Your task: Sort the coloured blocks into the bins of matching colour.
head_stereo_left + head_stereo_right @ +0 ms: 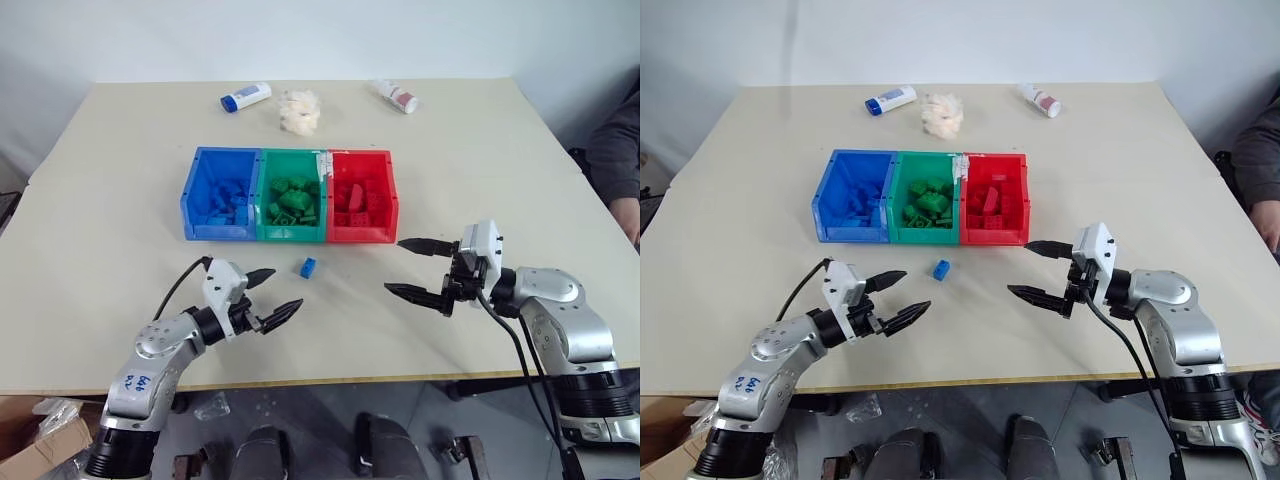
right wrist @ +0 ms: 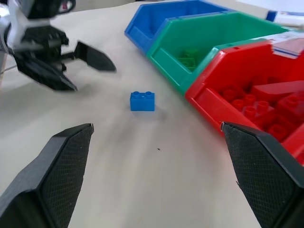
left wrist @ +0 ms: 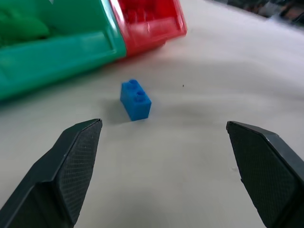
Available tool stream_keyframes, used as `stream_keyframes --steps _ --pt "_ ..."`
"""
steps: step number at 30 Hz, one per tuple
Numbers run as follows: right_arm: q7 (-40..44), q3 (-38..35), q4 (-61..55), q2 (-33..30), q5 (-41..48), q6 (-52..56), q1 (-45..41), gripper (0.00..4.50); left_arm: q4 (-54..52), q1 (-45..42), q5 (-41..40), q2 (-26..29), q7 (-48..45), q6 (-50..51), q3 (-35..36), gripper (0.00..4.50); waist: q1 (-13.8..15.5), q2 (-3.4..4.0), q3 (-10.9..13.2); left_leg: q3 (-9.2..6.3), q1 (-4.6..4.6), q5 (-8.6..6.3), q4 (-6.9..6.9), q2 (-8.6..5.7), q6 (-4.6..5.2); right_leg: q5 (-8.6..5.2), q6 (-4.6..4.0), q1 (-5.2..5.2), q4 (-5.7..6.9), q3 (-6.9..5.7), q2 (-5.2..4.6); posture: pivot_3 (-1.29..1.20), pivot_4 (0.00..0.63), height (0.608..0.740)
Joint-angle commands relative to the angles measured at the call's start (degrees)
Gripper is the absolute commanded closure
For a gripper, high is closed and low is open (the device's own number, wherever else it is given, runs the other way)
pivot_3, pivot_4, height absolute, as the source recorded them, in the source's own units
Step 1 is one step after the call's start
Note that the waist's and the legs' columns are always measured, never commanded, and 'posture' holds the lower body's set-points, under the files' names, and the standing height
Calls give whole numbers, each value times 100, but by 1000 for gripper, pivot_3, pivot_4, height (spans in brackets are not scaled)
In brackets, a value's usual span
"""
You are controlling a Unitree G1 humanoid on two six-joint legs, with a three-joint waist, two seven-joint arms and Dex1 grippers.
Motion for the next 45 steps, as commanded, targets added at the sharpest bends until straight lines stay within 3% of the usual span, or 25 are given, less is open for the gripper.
stream_keyframes --steps 1,10,13,19,24,31,36,40,45 --pt "-147 -171 -415 -60 152 31 124 0 336 -365 472 -288 374 -80 -431 36 35 0 0 -2 -1 0 4 0 1 0 0 3 0 -2 0 0 150 740" --pt "-391 -255 -616 -60 185 45 313 0 1060 -986 1101 -765 984 317 -847 36 76 0 -1 -3 -4 -2 24 -2 4 2 4 10 1 1 -1 0 150 740" --pt "-443 -276 -651 -62 198 34 364 0 1118 -1081 1173 -835 1069 500 -876 628 112 4 -3 -5 -3 -2 32 -2 5 2 4 12 5 2 -1 0 150 740" --pt "-496 -263 -617 -69 195 7 351 0 1229 -1132 1291 -902 1159 377 -845 2583 136 4 -3 -5 -2 -4 33 -2 8 2 4 13 5 2 -1 0 150 740" --pt "-506 -237 -537 -63 172 -33 288 0 1303 -1158 1220 -859 738 -359 -876 4036 143 4 -3 -5 -3 -4 34 -2 8 2 4 13 5 2 -2 0 150 740" --pt "-492 -230 -462 -69 154 -61 248 0 563 -802 653 -636 -182 -751 -738 4033 129 4 -3 -5 -7 -5 34 0 9 2 4 9 4 0 -1 0 150 740" --pt "-490 -238 -425 -74 155 -85 245 0 46 -689 351 -434 -14 -517 -223 4033 123 4 -3 -6 -7 -5 35 1 8 2 3 8 6 1 -1 0 150 740" --pt "-485 -213 -362 -48 140 -119 197 0 472 -1336 228 -415 824 -603 814 4033 141 3 -3 -13 -14 -6 45 1 10 2 4 8 7 -2 -1 0 150 740" --pt "-467 -138 -252 8 113 -165 82 0 1308 -1901 431 -181 865 -985 1078 4033 138 3 -3 -11 -15 -15 46 0 15 4 7 12 2 -4 -1 0 150 740"
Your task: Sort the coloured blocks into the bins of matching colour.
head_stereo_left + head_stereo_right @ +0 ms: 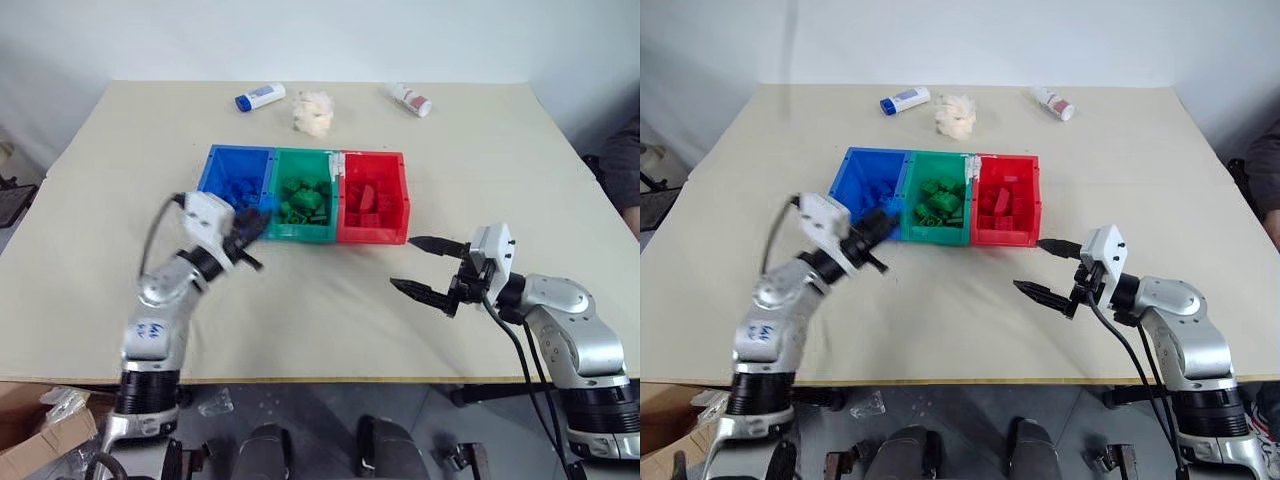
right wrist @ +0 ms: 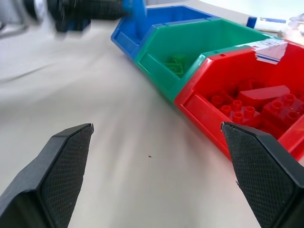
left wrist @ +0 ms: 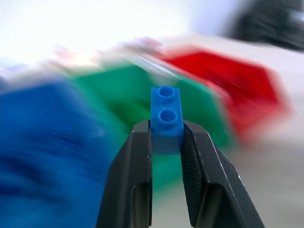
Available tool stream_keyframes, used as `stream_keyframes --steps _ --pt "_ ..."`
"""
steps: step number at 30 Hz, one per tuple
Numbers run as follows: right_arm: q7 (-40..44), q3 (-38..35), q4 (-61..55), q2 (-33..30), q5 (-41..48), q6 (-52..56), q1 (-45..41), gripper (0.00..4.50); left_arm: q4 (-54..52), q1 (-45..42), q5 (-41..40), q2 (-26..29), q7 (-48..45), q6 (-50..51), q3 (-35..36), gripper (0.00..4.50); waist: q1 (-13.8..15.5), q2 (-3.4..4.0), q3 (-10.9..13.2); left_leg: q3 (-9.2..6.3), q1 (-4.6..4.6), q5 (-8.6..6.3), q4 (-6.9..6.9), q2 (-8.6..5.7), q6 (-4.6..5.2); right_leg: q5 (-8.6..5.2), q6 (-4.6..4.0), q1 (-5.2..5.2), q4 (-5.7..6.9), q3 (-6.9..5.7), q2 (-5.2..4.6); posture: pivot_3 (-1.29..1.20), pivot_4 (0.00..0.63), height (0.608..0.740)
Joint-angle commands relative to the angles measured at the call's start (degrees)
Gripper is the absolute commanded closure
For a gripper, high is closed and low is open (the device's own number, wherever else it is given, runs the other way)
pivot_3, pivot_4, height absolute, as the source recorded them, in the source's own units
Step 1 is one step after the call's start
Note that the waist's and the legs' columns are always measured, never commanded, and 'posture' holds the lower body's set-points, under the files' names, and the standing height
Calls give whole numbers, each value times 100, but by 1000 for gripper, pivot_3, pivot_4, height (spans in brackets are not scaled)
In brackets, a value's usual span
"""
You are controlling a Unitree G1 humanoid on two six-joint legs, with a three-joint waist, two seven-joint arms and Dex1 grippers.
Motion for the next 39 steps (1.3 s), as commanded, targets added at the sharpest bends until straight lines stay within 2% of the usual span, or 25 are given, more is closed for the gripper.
stream_keyframes --steps 1,5,8,12,18,21,25,29,34,39 --pt "27 -61 3 23 18 -168 -172 0 696 -360 134 147 10 -374 69 4033 0 0 0 1 0 0 0 -1 0 0 1 0 -1 0 0 0 150 740" --pt "28 -71 125 90 55 -208 -355 0 1703 -858 213 333 -172 -697 56 4033 -4 -1 0 1 -1 1 3 -1 -1 1 1 0 0 -2 1 0 150 740" --pt "31 -105 221 110 64 -246 -478 0 2307 -1277 213 547 -332 -553 48 3034 -12 -1 1 2 -2 1 3 -1 -1 1 1 -1 0 -2 1 0 150 740" --pt "52 -104 273 107 53 -296 -489 0 2471 -1467 168 709 -583 -558 21 1886 -14 -1 1 3 -3 1 -2 -1 -1 1 3 -1 -2 -3 1 0 150 740" --pt "65 -102 265 101 60 -341 -454 0 1745 -1161 -316 1096 -1348 362 89 66 -34 -2 1 5 -3 1 -1 -1 -1 2 4 -2 -1 -2 1 0 150 740" --pt "117 -120 313 52 61 -353 -456 0 1112 -633 -743 1364 -1920 301 375 26 -111 -2 1 5 -3 0 -4 0 -2 2 4 -5 -1 0 1 0 150 740" --pt "214 -111 413 -17 11 -369 -466 0 528 185 -1122 1632 -2027 639 772 26 -164 -2 1 7 2 0 -12 1 -3 1 4 -7 -1 3 1 0 150 740" --pt "403 -13 571 -146 -128 -427 -462 0 261 1015 -1310 1876 -2737 249 941 26 -161 -1 1 10 3 0 -12 1 -4 1 4 -7 -1 6 0 0 150 740" --pt "720 53 1026 -328 -378 -647 -570 0 636 1821 -1199 2333 -3321 -323 1304 26 -147 -2 1 12 2 -2 -12 2 -4 0 2 -10 -2 7 1 0 150 740" --pt "992 189 1486 -405 -658 -939 -777 0 1186 1868 -1137 2586 -3484 -881 1587 26 -160 -1 1 13 5 -2 -12 3 -4 -1 -1 -10 -1 7 0 0 150 740"
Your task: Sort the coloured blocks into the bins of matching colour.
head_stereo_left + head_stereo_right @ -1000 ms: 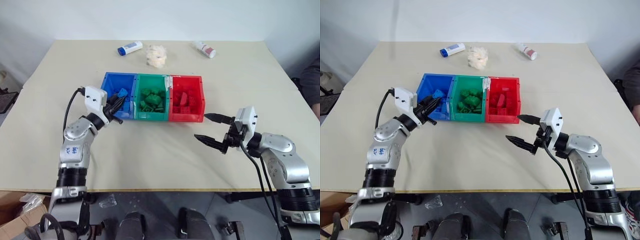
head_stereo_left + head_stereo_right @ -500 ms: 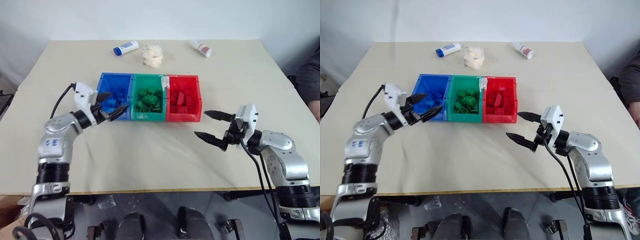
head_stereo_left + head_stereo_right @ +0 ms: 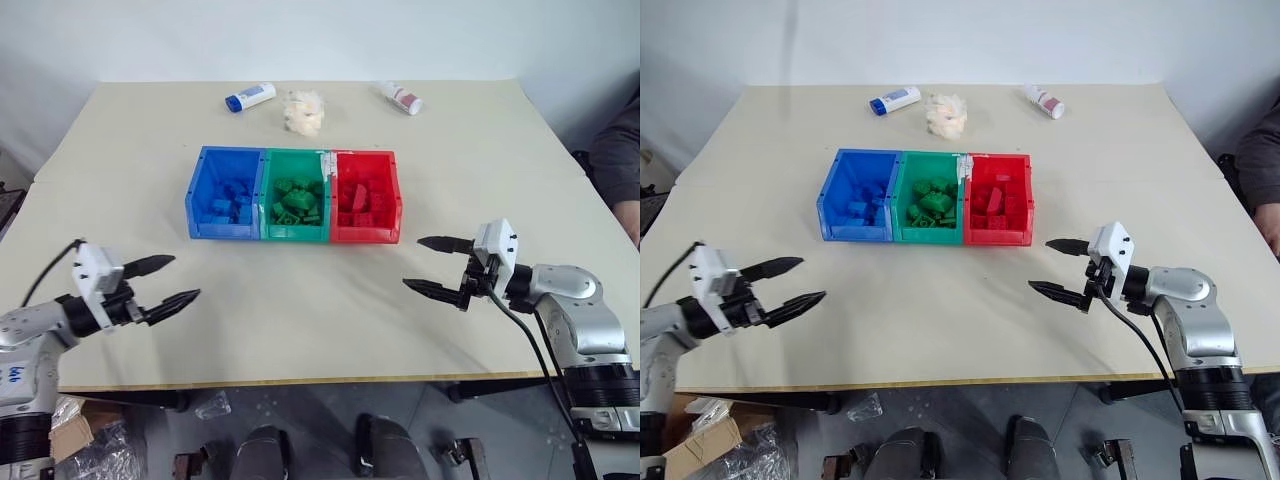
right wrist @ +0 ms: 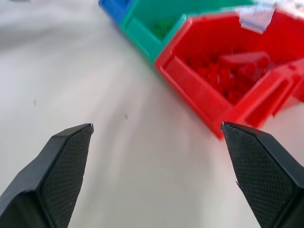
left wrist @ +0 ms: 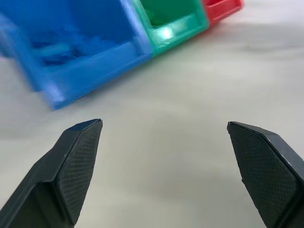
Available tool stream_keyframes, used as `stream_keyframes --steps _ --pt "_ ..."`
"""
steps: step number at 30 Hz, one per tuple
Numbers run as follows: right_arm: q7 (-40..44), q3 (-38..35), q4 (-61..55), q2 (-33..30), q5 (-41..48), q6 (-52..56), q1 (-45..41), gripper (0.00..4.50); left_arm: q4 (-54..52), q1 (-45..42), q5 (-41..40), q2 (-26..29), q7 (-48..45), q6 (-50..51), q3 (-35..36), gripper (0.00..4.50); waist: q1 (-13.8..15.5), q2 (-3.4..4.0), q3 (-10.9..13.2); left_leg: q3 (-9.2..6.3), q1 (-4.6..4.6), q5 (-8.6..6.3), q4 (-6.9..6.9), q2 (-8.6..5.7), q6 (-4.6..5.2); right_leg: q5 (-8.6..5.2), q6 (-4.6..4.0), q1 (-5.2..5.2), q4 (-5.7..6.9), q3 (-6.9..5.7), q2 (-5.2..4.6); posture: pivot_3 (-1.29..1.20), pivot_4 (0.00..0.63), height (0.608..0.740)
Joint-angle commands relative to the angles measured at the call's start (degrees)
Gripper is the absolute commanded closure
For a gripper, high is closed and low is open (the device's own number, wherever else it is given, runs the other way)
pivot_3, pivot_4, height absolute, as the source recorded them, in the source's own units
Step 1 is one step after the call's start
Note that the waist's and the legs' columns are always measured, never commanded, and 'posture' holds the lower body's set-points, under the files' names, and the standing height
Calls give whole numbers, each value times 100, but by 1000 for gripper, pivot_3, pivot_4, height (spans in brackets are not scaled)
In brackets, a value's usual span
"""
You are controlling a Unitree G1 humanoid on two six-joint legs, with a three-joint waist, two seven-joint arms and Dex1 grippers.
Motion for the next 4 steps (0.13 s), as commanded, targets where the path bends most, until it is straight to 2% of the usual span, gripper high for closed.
stream_keyframes --steps 1,4 --pt "142 27 103 -63 -80 -240 -161 0 164 -90 -19 145 -61 -274 195 26 -1 0 0 0 0 0 -2 1 0 0 0 -1 0 0 0 0 150 740" --pt "35 20 148 46 -74 -272 -233 0 251 -182 15 99 33 -548 211 26 3 0 0 1 -2 -1 -2 1 -1 0 0 -2 0 -1 0 0 150 740"
